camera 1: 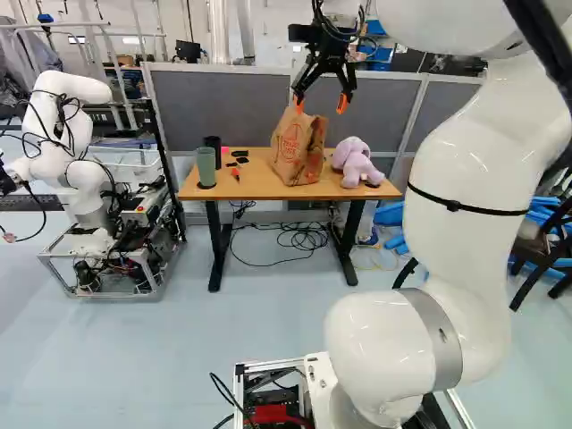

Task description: Pick up the bag on the ground and place it on the table

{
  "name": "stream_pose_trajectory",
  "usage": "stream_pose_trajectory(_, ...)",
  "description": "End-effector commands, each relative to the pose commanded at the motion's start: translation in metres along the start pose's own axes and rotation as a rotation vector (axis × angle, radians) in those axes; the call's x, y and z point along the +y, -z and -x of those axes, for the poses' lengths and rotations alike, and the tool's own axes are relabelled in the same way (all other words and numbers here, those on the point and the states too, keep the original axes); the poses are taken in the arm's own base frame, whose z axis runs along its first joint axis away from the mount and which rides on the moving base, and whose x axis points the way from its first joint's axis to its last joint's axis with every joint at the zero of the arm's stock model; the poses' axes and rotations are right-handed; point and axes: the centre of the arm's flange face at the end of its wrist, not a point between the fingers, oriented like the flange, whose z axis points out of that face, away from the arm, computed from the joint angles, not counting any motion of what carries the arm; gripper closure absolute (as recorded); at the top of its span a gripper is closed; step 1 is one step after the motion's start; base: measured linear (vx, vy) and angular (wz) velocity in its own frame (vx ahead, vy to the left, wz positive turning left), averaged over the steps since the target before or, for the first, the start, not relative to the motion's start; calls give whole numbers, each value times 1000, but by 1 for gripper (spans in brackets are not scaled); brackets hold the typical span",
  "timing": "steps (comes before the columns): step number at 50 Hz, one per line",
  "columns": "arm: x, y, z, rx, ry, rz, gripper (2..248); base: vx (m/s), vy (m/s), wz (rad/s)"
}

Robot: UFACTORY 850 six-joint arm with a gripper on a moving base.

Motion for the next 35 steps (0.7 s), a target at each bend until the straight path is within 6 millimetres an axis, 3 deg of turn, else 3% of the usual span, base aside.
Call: stream_pose_trajectory(35, -1, -20, 3, 49, -12, 15, 3, 0, 0, 0)
